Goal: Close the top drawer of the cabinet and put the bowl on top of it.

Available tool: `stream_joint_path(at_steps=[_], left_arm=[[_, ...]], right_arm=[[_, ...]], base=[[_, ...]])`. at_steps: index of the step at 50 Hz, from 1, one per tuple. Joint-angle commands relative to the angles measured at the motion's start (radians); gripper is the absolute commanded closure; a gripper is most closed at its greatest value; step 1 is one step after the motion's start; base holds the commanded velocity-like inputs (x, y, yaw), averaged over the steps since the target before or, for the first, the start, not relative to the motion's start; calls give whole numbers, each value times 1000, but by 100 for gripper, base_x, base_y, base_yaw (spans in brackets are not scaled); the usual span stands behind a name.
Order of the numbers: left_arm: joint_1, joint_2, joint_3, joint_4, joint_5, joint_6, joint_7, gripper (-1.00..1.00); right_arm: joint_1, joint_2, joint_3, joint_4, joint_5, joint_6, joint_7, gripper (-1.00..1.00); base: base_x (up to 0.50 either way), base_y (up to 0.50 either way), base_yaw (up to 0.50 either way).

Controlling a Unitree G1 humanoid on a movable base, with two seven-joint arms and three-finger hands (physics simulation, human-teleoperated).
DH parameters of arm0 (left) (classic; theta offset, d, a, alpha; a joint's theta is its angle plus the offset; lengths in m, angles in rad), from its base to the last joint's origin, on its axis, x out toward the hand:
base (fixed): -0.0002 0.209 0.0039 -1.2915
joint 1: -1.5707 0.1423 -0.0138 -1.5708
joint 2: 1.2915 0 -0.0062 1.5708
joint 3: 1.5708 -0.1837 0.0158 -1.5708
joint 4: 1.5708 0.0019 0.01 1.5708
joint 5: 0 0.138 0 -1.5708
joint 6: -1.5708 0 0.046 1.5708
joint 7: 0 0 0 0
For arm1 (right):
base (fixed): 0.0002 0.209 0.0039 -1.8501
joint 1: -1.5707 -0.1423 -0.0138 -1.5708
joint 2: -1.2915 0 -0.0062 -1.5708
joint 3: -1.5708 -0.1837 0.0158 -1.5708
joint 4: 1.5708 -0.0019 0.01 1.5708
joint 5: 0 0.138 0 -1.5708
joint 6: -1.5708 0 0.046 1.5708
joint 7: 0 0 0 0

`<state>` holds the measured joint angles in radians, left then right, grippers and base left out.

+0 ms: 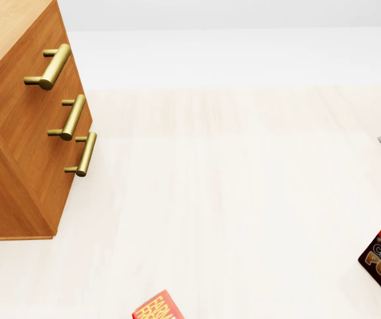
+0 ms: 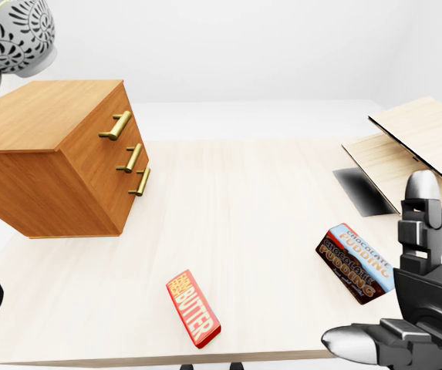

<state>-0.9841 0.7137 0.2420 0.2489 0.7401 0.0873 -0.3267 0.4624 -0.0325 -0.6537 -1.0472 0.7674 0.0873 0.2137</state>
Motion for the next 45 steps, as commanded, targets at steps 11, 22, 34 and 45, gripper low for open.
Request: stream_joint_path(at_steps=[11,22,34,45], left_arm=[[-128,69,-18,343,-107,0,190,100],[-166,71,-35,494,-126,0,220,100],[-199,78,-45,633,-157,0,277,100],[-203,58,-61,734,-174,0,334,100]], right_arm=[[-4,19,38,0,-51,0,13,-100],[7,16,53,0,-58,0,13,-100],[6,22,68,0,-78,0,17,-100],[6,31,83,0,-101,0,26,-100]], base=[[0,0,0],[0,0,0],[0,0,0],[0,0,0]])
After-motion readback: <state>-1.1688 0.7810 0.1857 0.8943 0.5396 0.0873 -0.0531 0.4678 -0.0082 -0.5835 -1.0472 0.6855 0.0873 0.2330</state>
